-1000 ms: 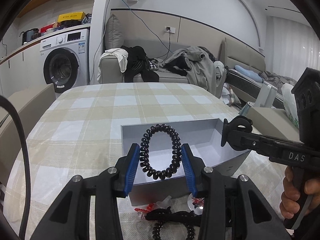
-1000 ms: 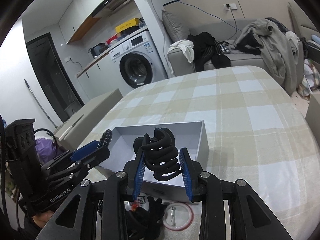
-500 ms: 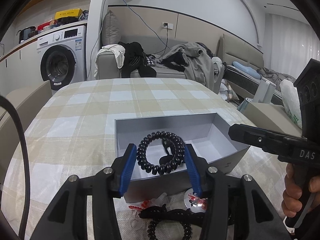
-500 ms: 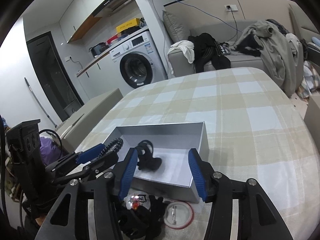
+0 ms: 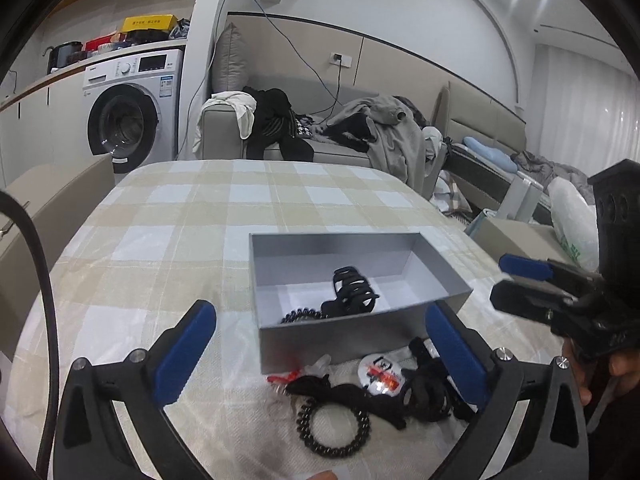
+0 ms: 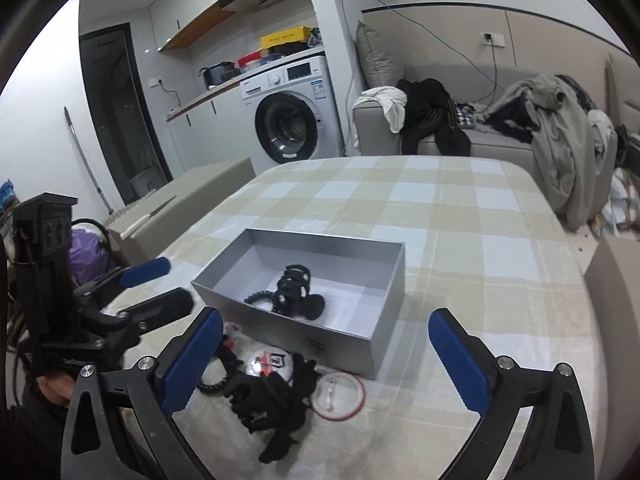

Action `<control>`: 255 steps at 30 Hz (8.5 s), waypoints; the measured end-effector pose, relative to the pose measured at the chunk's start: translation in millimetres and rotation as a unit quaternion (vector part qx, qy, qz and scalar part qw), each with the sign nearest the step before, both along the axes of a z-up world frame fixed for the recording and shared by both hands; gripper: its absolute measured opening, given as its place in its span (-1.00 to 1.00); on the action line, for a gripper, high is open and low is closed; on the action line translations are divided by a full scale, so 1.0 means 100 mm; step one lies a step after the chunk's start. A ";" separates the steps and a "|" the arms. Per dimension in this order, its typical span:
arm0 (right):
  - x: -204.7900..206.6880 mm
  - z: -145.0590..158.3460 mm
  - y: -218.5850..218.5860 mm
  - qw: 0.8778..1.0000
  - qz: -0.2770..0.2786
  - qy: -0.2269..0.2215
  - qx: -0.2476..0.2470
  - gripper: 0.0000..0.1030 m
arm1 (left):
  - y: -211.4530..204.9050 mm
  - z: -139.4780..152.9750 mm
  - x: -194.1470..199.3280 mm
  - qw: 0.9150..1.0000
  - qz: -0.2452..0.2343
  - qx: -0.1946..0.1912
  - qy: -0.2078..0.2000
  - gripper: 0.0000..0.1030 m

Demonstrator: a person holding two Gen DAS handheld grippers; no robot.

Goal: Organize jewelry
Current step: 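Move the right gripper to a second black claw clip and grasp it, then lift the claw clip with the right gripper while the left gripper grasps the bracelet again, then place the claw clip and bracelet into the grey box, opening both grippers, then grasp a black hair band on the table with the right gripper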

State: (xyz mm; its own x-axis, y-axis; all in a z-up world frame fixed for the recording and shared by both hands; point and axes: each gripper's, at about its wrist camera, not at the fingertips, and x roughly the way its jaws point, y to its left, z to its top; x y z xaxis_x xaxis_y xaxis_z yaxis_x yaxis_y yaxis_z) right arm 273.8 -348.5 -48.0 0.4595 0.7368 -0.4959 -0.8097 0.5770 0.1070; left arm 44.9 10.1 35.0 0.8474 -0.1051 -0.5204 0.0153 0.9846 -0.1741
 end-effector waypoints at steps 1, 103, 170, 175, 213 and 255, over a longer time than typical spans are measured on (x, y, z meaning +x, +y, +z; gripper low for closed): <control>0.00 -0.01 -0.01 1.000 -0.002 -0.001 -0.003 1.00 | 0.00 -0.01 -0.03 1.000 0.003 0.008 0.002 0.98; -0.22 -0.27 0.07 0.994 0.111 0.019 0.003 -0.07 | -0.18 -0.37 -0.11 0.977 -0.154 0.046 0.143 -0.38; 0.33 -0.11 0.10 0.994 0.032 0.066 0.075 -0.06 | 0.01 0.02 0.41 0.999 -0.044 0.010 0.013 -0.38; 0.36 -0.11 0.09 0.994 0.026 0.070 0.080 -0.06 | -0.03 -0.03 0.43 0.999 -0.036 0.021 0.018 -0.38; 0.17 0.04 -0.01 0.999 0.022 0.034 -0.001 1.00 | -0.07 0.03 0.22 0.999 -0.032 0.030 0.028 0.97; -0.02 -0.47 0.19 0.985 0.086 0.039 -0.143 0.34 | -0.27 -0.28 0.09 0.980 -0.109 0.103 0.134 0.98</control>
State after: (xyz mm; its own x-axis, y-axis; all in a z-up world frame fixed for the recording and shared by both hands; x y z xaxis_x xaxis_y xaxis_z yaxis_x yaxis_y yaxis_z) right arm 271.5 -329.1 -94.6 0.2920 0.6254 -0.7236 -0.8938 0.4478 0.0263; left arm 54.2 -16.6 7.3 0.6462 -0.1377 -0.7506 0.2095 0.9778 0.0009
